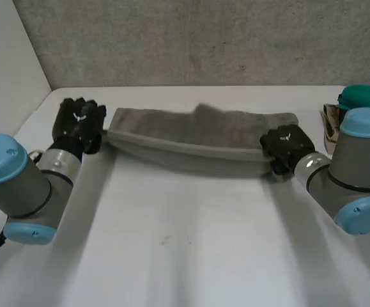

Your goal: Fold the laundry.

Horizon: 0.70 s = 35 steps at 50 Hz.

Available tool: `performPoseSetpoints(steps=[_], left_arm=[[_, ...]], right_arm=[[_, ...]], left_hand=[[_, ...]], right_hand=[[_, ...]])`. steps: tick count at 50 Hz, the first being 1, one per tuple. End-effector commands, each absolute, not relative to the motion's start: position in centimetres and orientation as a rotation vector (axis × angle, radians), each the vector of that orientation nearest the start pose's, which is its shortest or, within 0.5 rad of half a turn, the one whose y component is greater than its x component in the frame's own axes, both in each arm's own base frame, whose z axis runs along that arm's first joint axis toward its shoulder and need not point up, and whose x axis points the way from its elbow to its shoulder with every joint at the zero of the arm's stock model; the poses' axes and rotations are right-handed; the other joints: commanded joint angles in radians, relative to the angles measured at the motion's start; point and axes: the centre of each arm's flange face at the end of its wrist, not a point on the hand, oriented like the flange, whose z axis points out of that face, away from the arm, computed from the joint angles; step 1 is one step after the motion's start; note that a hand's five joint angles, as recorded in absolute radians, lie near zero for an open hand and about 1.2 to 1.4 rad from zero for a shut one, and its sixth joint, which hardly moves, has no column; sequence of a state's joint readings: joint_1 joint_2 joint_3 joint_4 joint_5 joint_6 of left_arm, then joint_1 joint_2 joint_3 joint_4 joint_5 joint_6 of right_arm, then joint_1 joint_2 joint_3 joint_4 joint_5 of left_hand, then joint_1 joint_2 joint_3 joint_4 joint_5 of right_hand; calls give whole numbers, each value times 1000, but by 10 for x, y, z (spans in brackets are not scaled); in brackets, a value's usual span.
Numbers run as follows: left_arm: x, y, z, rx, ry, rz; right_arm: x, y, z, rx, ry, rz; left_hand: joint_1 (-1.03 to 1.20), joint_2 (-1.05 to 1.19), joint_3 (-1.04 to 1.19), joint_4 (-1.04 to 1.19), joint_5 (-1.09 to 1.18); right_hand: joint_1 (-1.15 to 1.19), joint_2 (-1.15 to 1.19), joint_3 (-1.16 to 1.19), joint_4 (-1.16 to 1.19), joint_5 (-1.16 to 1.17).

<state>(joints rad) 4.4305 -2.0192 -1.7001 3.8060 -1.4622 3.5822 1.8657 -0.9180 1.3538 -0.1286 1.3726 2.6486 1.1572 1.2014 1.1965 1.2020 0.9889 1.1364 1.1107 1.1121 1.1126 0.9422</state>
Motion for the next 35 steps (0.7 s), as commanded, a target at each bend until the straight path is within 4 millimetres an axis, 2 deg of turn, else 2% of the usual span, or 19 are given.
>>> performPoseSetpoints(steps=[1, 3, 5, 7, 12, 18, 26, 35], left_arm=[[-237, -322, 175, 865, 1941, -2255], [-234, -320, 181, 854, 1932, -2261], [-232, -320, 182, 848, 1935, -2258], [-229, -321, 183, 838, 1938, -2253], [-228, -321, 183, 830, 1944, -2252], [-227, -321, 187, 825, 1938, -2258], [-227, -319, 197, 818, 1922, -2273], [-227, -318, 196, 819, 1925, -2270]], right_arm=[[234, -365, 148, -920, 2348, -1751], [228, -368, 150, -888, 2370, -1718], [223, -370, 155, -865, 2379, -1668], [222, -371, 156, -858, 2378, -1633], [212, -380, 143, -754, 2407, -1544], [213, -381, 137, -678, 2398, -1490], [220, -379, 142, -780, 2341, -1514], [226, -376, 184, -1102, 2232, -1745]], left_hand=[[239, 195, 200, 194, 233], [239, 195, 200, 194, 233], [239, 195, 200, 194, 233], [239, 195, 200, 194, 233], [239, 195, 200, 194, 233], [239, 195, 200, 194, 233], [239, 195, 200, 194, 233], [239, 195, 200, 194, 233]], right_hand=[[-288, -262, -264, -264, -268], [-338, -312, -313, -314, -318], [-487, -462, -463, -464, -468], [-499, -474, -475, -476, -480], [-538, -512, -513, -514, -518], [-567, -541, -543, -543, -547], [-576, -550, -552, -552, -556], [-564, -538, -540, -540, -544]])
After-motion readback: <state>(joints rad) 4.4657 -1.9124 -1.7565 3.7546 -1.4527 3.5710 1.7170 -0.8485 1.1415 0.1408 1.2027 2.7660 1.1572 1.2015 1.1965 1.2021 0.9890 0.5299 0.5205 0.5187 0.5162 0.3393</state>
